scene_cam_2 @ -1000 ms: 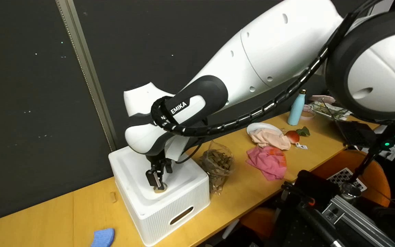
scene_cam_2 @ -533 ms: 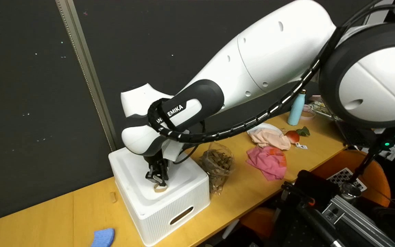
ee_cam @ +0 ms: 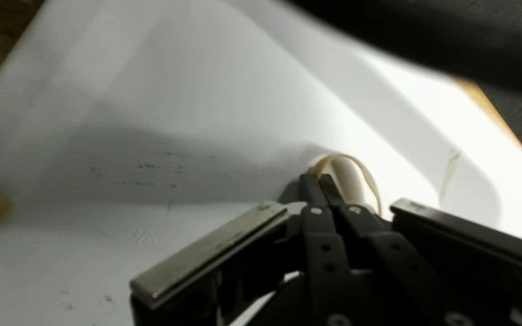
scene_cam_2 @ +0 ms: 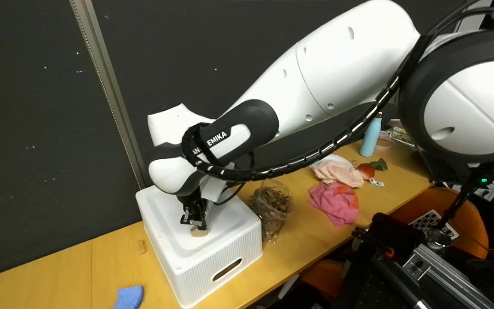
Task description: Put the rubber bands inside the plastic
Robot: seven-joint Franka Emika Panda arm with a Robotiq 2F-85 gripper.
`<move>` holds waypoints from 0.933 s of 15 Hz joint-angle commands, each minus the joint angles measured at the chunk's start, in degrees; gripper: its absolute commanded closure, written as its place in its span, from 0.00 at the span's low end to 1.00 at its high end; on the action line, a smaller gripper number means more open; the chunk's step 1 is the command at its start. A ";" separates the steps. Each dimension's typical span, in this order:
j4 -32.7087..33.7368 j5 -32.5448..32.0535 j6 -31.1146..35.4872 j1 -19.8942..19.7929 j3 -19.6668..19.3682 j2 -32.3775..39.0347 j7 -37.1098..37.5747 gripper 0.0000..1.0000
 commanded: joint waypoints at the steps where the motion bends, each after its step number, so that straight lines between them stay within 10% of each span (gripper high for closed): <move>1: 1.83 -0.59 -1.59 -0.42 -0.31 -0.31 -0.30 1.00; 14: 7.27 -3.48 1.69 -2.72 -6.40 2.53 3.15 1.00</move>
